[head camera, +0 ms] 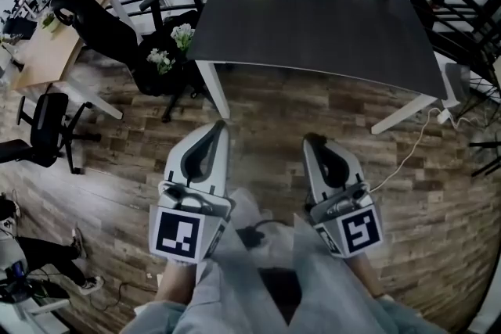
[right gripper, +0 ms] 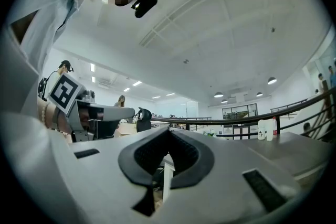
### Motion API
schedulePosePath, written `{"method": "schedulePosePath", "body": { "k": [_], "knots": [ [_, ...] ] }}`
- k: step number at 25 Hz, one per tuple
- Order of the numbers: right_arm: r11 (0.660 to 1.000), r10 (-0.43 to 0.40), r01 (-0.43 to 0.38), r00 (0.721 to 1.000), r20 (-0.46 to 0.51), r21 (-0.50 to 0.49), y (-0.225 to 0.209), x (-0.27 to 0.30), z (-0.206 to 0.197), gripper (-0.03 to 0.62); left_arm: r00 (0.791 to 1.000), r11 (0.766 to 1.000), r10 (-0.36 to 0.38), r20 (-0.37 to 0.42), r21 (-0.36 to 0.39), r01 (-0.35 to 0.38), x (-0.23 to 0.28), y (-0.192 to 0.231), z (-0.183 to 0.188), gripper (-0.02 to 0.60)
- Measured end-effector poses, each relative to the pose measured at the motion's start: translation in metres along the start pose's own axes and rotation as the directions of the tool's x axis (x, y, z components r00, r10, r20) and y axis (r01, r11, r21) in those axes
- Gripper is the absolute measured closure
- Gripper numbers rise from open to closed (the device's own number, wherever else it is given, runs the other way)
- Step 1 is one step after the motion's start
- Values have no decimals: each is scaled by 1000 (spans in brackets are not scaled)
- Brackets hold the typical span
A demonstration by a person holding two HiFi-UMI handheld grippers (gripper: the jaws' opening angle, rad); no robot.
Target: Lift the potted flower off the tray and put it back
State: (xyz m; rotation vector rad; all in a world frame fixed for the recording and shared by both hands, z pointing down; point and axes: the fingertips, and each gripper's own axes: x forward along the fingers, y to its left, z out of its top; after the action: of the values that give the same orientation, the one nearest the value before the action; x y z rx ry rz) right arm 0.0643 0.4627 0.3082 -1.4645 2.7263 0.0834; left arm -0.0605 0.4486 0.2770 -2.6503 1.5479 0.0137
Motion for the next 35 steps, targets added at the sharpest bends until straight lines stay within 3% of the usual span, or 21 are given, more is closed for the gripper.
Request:
{"method": "schedulePosePath", "body": {
  "k": [16,35],
  "knots": [
    [997,-70,70,997,-16,21,-28,16,-12,591,999,999,-35,23,-9,36,35,15,-4,583],
    [996,-88,88,996,-23,9,-79,127,-15,591,996,996,-80,27,-27,81,139,91,-7,583]
  ]
}}
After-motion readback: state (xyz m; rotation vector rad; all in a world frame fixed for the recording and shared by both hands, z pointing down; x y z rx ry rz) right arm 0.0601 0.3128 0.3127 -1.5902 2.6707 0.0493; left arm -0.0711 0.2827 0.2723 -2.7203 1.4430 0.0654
